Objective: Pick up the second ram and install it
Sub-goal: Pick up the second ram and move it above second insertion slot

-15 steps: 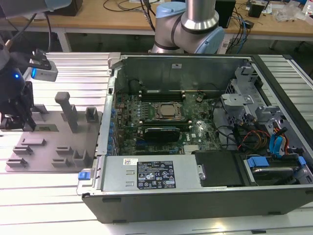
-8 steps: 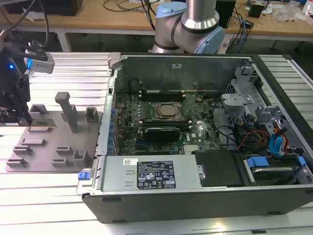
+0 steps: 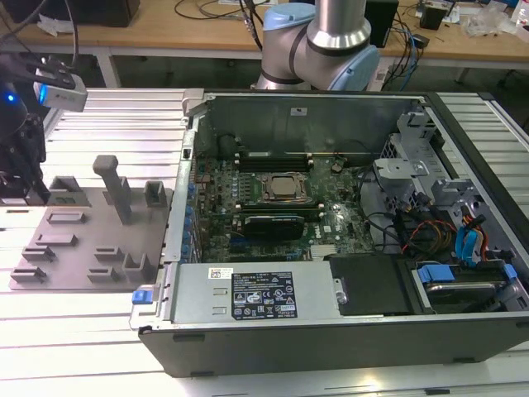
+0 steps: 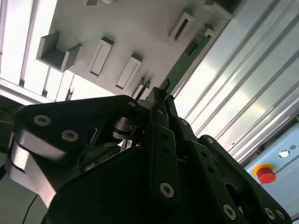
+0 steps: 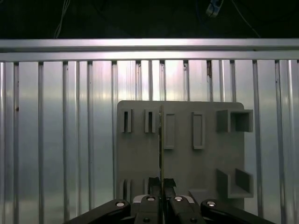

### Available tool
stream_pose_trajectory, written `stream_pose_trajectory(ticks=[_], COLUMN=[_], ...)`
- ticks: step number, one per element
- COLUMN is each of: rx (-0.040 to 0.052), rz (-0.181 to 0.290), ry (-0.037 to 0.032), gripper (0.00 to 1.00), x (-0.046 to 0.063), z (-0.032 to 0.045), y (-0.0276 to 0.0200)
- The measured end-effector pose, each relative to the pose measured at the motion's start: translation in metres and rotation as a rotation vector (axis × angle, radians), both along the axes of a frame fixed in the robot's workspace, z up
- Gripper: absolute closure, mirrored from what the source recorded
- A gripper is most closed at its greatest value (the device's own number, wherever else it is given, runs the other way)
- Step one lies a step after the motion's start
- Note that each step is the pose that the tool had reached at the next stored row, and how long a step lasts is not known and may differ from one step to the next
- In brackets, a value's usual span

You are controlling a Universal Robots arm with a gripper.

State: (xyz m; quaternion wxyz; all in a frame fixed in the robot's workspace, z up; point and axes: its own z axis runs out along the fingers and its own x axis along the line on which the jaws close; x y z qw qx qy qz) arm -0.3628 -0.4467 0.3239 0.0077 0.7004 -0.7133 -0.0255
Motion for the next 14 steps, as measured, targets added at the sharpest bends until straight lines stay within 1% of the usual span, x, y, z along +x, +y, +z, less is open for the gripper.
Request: stream_pose_trajectory(ticks=[5,8,10,12,14], rx=[0.0,0.0,0.0,0.0,0.0], rz=[0.0,0.0,0.0,0.0,0.0], ry=[0.0,0.0,0.0,0.0001,0.0001], gripper=[0.89,0.89,0.89,0.89,0.89], x=[0.0,0.0,0.0,0.0,0.0], z=[0.0075,0.0156,0.0186,0.026,0.0317], y=[0.0001,0.0005,0.0006,0.0009,0.0011])
